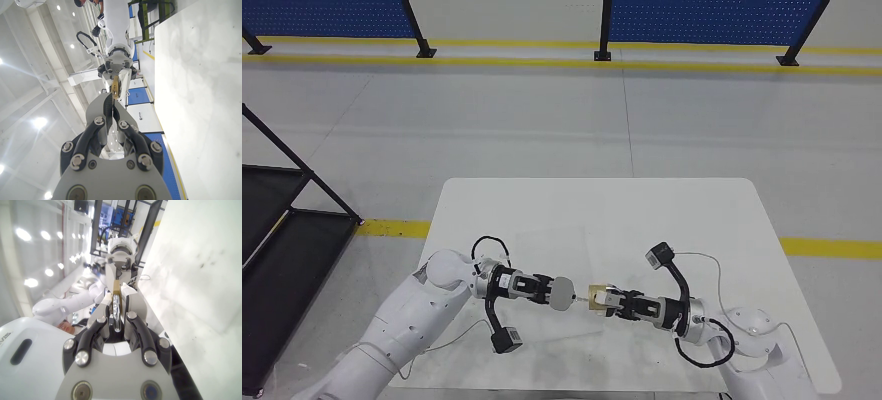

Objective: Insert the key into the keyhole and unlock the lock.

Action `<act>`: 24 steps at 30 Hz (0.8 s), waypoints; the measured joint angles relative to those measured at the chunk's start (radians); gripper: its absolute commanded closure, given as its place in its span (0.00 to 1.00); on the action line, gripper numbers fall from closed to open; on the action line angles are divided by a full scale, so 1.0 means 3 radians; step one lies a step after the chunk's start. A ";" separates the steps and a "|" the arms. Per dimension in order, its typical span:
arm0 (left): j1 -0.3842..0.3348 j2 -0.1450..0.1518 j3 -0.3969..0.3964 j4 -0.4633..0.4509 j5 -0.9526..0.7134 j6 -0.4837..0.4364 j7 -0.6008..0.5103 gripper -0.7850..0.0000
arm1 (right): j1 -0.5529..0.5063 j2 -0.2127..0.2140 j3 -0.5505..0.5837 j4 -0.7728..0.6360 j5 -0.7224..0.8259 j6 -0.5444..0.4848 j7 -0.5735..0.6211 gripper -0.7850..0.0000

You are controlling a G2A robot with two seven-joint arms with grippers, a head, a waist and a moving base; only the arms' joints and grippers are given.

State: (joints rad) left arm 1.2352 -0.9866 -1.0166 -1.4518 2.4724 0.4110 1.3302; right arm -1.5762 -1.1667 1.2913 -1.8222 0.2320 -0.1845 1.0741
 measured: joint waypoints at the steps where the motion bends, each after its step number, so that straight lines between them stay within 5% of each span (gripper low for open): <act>1: -0.0001 0.0000 0.0001 0.0001 0.0000 0.0002 -0.0002 1.00 | 0.0001 0.0003 -0.0003 0.0000 0.0004 0.0000 -0.0002 1.00; 24: -0.0008 0.0004 0.0016 0.0019 -0.0007 0.0043 -0.0067 1.00 | 0.0002 0.0067 -0.0073 -0.0010 0.0057 0.0010 -0.0127 1.00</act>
State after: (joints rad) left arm 1.2329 -0.9852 -1.0117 -1.4461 2.4702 0.4239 1.3102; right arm -1.5757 -1.1467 1.2695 -1.8251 0.2491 -0.1815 1.0360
